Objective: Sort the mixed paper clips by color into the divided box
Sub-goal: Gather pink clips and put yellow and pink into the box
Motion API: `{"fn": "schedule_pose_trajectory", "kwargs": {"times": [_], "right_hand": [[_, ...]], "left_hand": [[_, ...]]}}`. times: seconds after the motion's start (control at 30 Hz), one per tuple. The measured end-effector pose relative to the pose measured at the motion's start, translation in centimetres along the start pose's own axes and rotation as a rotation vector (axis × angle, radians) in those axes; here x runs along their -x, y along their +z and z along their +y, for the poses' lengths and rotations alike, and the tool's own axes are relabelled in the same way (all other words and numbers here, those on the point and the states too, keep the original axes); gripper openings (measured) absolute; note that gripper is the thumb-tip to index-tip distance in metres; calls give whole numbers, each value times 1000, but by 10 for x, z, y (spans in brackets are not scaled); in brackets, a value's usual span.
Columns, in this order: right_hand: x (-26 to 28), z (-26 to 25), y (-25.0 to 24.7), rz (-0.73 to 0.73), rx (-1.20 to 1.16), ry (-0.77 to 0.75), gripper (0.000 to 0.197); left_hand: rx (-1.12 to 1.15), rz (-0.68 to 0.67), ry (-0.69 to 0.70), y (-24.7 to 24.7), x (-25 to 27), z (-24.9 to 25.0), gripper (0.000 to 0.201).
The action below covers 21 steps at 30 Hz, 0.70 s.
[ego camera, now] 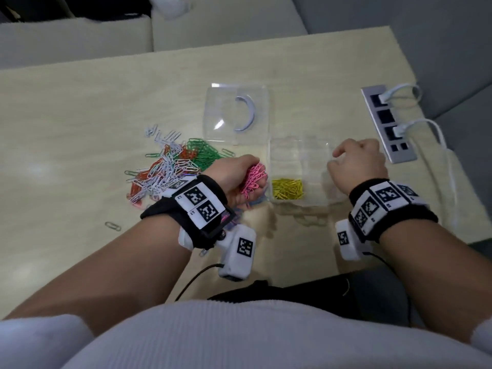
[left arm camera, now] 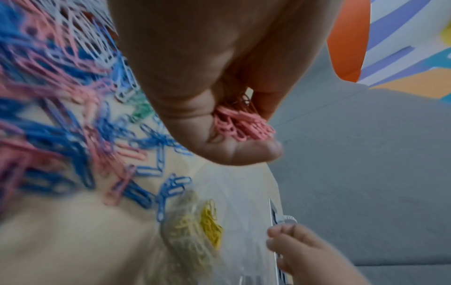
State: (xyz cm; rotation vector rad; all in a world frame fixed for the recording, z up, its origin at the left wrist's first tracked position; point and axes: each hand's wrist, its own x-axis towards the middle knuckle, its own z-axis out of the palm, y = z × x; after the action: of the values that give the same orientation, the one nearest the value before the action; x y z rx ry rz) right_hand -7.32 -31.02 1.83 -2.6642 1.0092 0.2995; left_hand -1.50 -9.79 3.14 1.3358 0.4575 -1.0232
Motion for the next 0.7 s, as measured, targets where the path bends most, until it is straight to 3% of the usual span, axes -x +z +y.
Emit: {"fn": "schedule_pose_trajectory", "kwargs": {"times": [0.13,0.27,0.53,0.6,0.7], "right_hand": [[-7,17,9,-210,-36,-50,25],[-11,20,11,-228,-54,-129,34],[-15,22,9,-256,-90,-266,30],[-17,26,7,-280,-95,-299,31],[-20,31,5,-298,-108,-337,32]], "left_hand": [[13,58,2,26,-11,1,27],[50,105,57,46,-19,3,28],[69,85,223,105,-30,-2,33],[-2,106,304,113,-35,-6,34],[-307,127,432,115,-42,-15,34]]}}
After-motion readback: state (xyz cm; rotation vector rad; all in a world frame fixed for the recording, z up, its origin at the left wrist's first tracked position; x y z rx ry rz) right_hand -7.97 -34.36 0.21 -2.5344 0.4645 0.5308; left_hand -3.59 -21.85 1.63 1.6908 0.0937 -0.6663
